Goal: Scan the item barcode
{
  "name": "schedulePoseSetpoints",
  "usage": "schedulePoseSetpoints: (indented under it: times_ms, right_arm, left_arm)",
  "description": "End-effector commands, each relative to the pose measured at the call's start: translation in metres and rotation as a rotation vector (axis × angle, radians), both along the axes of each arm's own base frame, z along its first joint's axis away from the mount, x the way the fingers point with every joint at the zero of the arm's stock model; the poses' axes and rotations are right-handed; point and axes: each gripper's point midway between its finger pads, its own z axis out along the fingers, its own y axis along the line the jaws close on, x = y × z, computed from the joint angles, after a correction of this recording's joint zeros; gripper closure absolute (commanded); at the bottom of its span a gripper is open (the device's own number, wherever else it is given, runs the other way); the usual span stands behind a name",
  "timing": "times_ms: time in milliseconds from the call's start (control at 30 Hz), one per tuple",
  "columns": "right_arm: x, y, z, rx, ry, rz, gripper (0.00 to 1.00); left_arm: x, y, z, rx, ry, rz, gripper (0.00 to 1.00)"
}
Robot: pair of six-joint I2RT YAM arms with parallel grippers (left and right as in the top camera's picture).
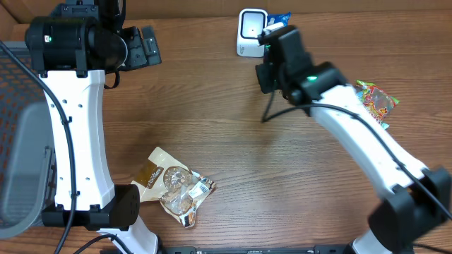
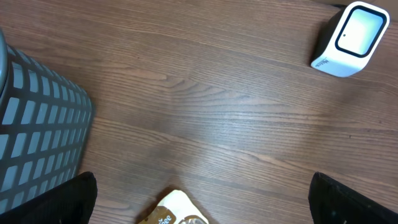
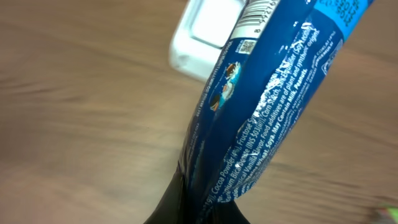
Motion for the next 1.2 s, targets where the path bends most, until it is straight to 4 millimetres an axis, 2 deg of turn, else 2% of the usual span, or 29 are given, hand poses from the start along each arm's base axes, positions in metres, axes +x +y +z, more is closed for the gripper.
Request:
schedulePoseSetpoints:
  times_ms: [0, 133, 300, 433, 500, 567, 700, 867, 967, 1033, 1167]
  right_arm:
    - [0.019, -0.025, 0.013, -0.195, -0.144, -0.176, 0.96]
    - [0.014, -0.015, -0.011, -0.247, -0.087, -0.134, 0.96]
    - [0.008, -0.019, -0.019, -0.282, -0.051, -0.127, 0.96]
    - [-0.019, -0.004, -0.050, -0.216, 0.125, -0.013, 0.96]
    - [-0.026, -0.006, -0.064, -0.204, 0.171, -0.039, 0.96]
    - [-0.028, -0.017, -0.081, -0.252, 0.188, -0.090, 0.96]
    - [-0.029, -0.062, -0.114, -0.450, 0.166, -0.309, 0.96]
    - [-0.030, -0.102, -0.129, -0.597, 0.021, -0.582, 0.96]
    - [-0.031, -0.112, -0.136, -0.602, -0.045, -0.685, 0.96]
    - [-0.032, -0.112, -0.141, -0.604, -0.040, -0.691, 0.96]
    - [-0.042, -0.102, -0.139, -0.651, -0.028, -0.642, 0.96]
  left_arm:
    - [0.002, -0.004, 0.001, 0.000, -0.005, 0.002, 0.00]
    - [0.002, -0.004, 0.001, 0.000, -0.005, 0.002, 0.00]
    - [0.002, -0.004, 0.001, 0.000, -0.005, 0.002, 0.00]
    - [0.002, -0.004, 0.001, 0.000, -0.005, 0.002, 0.00]
    - [0.002, -0.004, 0.001, 0.000, -0.005, 0.002, 0.00]
    - [0.002, -0.004, 0.001, 0.000, -0.005, 0.002, 0.00]
    - [0.002, -0.004, 0.001, 0.000, -0.005, 0.002, 0.01]
    - [0.002, -0.004, 0.001, 0.000, -0.005, 0.002, 0.00]
    - [0.002, -0.004, 0.001, 0.000, -0.005, 0.002, 0.01]
    - [0.002, -0.004, 0.001, 0.000, -0.005, 0.002, 0.01]
    - [0.002, -0.004, 0.001, 0.000, -0.005, 0.002, 0.00]
